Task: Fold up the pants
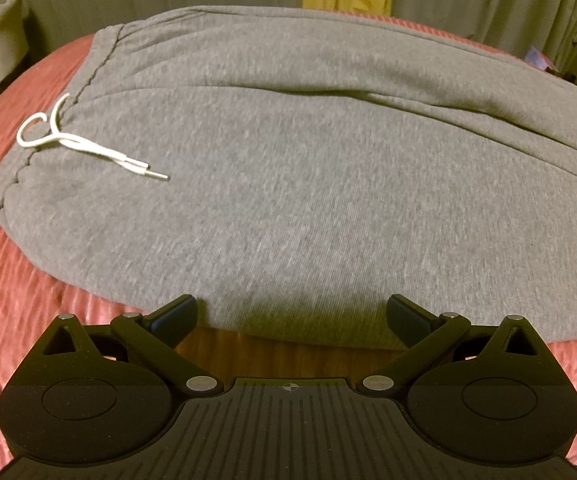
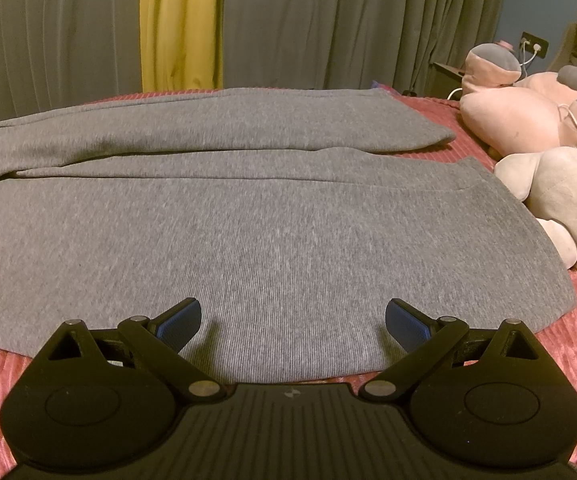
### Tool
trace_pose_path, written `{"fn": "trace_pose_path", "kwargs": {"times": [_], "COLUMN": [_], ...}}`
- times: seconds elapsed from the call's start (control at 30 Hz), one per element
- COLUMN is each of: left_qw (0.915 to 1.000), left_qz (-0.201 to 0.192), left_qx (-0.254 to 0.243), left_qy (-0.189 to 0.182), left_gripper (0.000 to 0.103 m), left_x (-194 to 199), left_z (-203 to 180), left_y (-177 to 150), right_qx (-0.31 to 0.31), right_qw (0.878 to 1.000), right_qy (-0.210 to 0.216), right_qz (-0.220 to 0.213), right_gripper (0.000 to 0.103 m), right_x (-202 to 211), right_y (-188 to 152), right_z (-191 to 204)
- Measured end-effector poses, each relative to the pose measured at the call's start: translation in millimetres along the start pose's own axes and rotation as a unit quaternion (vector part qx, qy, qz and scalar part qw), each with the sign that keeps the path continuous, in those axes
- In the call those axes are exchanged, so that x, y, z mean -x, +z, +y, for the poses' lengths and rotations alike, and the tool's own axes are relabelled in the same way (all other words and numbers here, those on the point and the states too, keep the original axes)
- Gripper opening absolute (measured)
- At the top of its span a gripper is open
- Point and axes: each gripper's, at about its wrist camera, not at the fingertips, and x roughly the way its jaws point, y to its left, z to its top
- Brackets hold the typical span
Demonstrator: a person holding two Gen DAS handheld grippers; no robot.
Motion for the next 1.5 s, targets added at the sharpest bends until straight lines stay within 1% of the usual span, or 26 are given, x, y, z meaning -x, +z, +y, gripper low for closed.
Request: {"fn": "trace_pose_path", "kwargs": {"times": [0.63, 0.8, 0.9, 0.93, 1.03, 1.07, 1.13, 1.17, 1.2, 1.23, 1.27, 1.37, 1.43, 1.5], "left_qw": [1.0000, 1.0000, 0.9998, 0.9998, 0.9991, 0.9989, 0.9982, 0.9977, 0.9966, 0.9950, 0.9932, 0.9854, 0.9774, 0.9722], "left_qz": [0.001, -0.001, -0.007, -0.010, -0.027, -0.029, -0.039, -0.048, -0.061, -0.076, -0.088, -0.117, -0.140, -0.159], "left_qx": [0.005, 0.001, 0.014, 0.017, 0.020, 0.020, 0.026, 0.032, 0.043, 0.055, 0.067, 0.109, 0.131, 0.132], "left_qy": [-0.006, -0.003, -0.010, -0.006, 0.024, 0.032, 0.037, 0.036, 0.036, 0.035, 0.037, 0.060, 0.089, 0.109], "left_gripper": [0.103, 0.103, 0.103, 0.103, 0.103, 0.103, 0.103, 0.103, 0.103, 0.103, 0.103, 0.103, 0.103, 0.103], "left_x": [0, 3, 9, 11, 15, 15, 17, 17, 17, 14, 10, -18, -39, -57], "left_z": [1, 0, 2, 1, -7, -10, -18, -20, -23, -25, -27, -29, -26, -19], "left_y": [2, 3, 8, 12, 28, 35, 55, 65, 76, 87, 97, 120, 123, 120], "right_qx": [0.016, 0.005, -0.009, -0.012, -0.029, -0.035, -0.055, -0.067, -0.080, -0.093, -0.104, -0.104, -0.089, -0.085], "right_qw": [1.000, 1.000, 0.999, 0.999, 0.997, 0.996, 0.990, 0.988, 0.987, 0.987, 0.986, 0.981, 0.977, 0.972], "right_qy": [-0.005, 0.008, 0.026, 0.030, 0.036, 0.038, 0.041, 0.044, 0.046, 0.047, 0.049, 0.053, 0.049, 0.046], "right_qz": [0.007, 0.020, 0.031, 0.037, 0.061, 0.076, 0.120, 0.131, 0.129, 0.121, 0.124, 0.156, 0.185, 0.216], "right_gripper": [0.099, 0.099, 0.099, 0.099, 0.099, 0.099, 0.099, 0.099, 0.099, 0.099, 0.099, 0.099, 0.099, 0.099], "right_x": [-4, -6, -11, -15, -32, -41, -65, -72, -76, -77, -80, -89, -95, -102], "right_y": [-1, 4, 10, 13, 22, 25, 27, 27, 27, 27, 28, 36, 43, 52], "right_z": [7, 4, -2, -3, -8, -10, -14, -16, -20, -23, -26, -29, -25, -23]}}
